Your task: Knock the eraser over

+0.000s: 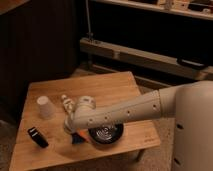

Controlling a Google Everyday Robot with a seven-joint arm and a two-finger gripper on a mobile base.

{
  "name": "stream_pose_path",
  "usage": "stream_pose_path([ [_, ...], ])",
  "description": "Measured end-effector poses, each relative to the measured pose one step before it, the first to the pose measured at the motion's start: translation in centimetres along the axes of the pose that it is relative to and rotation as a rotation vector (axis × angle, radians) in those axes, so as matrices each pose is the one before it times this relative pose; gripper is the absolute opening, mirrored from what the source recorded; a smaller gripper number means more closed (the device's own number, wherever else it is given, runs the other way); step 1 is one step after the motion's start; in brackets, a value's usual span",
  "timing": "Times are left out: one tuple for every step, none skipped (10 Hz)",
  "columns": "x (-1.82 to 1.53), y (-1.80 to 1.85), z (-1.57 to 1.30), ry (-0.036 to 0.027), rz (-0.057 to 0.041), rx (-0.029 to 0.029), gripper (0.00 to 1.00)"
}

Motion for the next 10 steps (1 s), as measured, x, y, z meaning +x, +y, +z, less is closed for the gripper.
stream_pose_path([
  [-0.001,-0.001,0.000,0.00000,-0.00001,0.00003,0.80],
  [-0.001,0.000,-0.001,-0.00001,0.00001,-0.00002,0.80],
  [0.000,0.002,0.001,0.00000,0.00000,-0.00002,0.80],
  [0.002,-0.002,0.000,0.00002,-0.00001,0.00003,0.80],
  [-0.002,0.002,0.001,-0.00002,0.00000,-0.00001,0.80],
  [0.001,0.000,-0.001,0.00001,-0.00004,-0.00003,0.80],
  [0.001,0.000,-0.001,0.00001,0.00001,-0.00002,0.80],
  [0.106,0.106,-0.028,-0.00166,-0.00059,-0.00099,0.80],
  [0.163,0.291,-0.183,-0.02099,-0.00738,-0.00752,0.80],
  [0.984,0.496,-0.320,-0.03864,-0.01658,-0.01542,0.80],
])
